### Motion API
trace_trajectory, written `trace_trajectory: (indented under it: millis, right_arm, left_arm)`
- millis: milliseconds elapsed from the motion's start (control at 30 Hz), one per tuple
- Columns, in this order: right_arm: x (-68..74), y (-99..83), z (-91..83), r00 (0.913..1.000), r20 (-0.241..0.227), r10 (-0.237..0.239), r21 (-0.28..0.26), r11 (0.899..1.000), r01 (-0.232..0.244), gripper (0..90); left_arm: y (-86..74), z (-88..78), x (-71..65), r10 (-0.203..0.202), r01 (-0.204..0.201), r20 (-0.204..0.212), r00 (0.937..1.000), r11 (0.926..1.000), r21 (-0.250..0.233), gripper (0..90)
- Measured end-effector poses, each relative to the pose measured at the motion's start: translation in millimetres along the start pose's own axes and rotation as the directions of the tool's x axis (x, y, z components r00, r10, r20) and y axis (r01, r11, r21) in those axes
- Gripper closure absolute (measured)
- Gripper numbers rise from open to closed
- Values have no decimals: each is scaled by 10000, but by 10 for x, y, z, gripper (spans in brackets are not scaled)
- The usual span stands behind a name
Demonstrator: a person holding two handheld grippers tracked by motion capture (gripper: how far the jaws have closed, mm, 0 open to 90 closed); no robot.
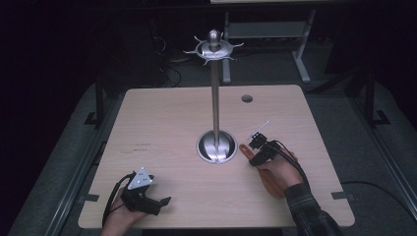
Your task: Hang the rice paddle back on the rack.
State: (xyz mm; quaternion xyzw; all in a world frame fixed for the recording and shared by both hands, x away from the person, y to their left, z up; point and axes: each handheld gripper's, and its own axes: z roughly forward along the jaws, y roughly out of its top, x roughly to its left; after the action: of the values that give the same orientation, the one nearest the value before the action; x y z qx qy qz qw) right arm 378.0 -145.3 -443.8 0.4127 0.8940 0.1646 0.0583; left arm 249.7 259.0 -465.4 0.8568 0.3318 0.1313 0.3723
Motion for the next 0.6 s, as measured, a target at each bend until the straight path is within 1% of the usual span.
trace_trajectory:
  millis: [367,467,600]
  right_arm:
    - [-10,-24,-10,9999,58,133,-71,9999,-133,645]
    - [-12,-32,-14,9998,62,197,-60,9998,-197,647]
    - [-31,-48,-29,9998,122,169,-116,9998,-167,646]
  left_arm:
    - [-1,-2,1,-9,9,0,10000,10000,15,0]
    - [-2,-4,2,-20,20,-4,10000,10000,-10,0]
    - [-4,-8,3,-13,13,-5,10000,10000,-10,0]
